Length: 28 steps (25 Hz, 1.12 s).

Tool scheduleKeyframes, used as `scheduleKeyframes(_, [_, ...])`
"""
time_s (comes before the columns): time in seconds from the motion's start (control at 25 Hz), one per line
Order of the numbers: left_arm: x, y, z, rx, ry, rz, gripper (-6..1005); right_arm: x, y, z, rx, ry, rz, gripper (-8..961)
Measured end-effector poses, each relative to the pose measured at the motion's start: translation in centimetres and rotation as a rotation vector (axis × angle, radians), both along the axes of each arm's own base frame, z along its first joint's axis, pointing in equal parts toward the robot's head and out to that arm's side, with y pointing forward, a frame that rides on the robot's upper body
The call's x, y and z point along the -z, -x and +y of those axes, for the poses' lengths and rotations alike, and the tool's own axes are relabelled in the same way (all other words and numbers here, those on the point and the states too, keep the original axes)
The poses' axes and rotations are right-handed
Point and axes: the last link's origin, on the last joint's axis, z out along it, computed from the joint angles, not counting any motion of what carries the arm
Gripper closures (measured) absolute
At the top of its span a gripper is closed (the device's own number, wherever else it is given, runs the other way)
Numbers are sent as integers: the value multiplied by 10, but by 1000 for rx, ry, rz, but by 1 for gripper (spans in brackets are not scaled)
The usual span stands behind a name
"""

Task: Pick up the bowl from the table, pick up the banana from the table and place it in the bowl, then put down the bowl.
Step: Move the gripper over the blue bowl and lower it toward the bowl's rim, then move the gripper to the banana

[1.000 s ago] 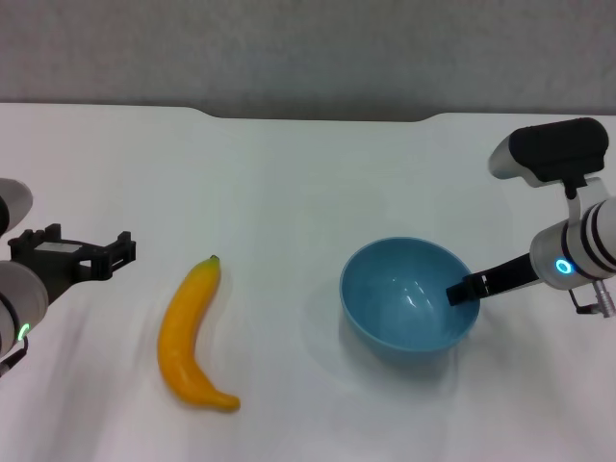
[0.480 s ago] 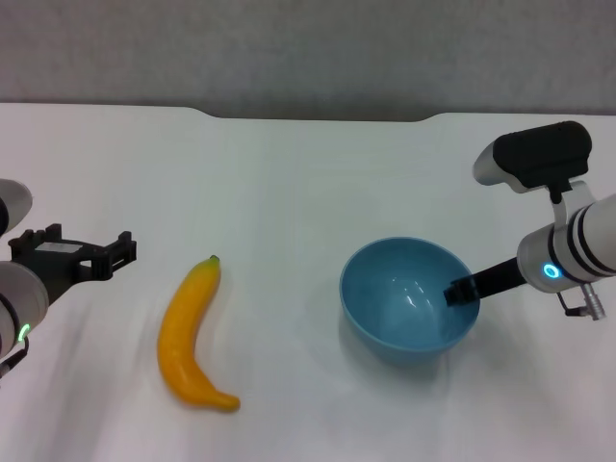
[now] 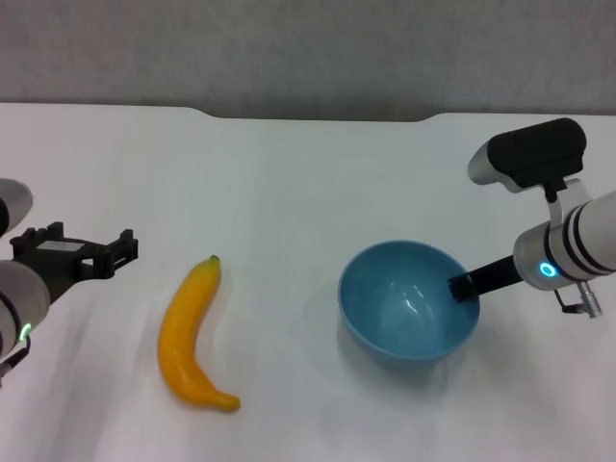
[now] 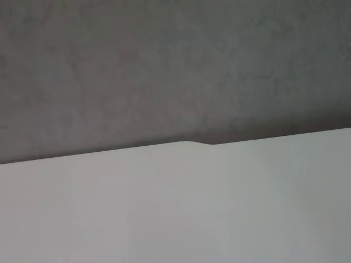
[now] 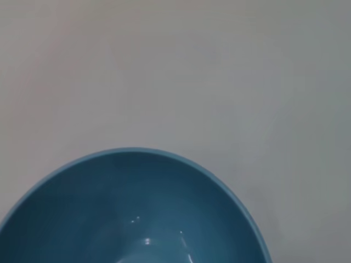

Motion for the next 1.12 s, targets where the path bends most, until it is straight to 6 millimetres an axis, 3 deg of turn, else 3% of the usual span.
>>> scheduleKeyframes(0.36, [2,0,-1,-4,6,-13,102,1,2,-1,-33,-12,-2,903])
scheduleKeyframes(0.76, [2,-13,-8,-32,26,-94,102,-17,19,-5,-131,-114,75,914])
scheduleKeyframes(1.12, [22,-22,1,-77,150,-23,101,-22,32,-4,-179,-136,92,919])
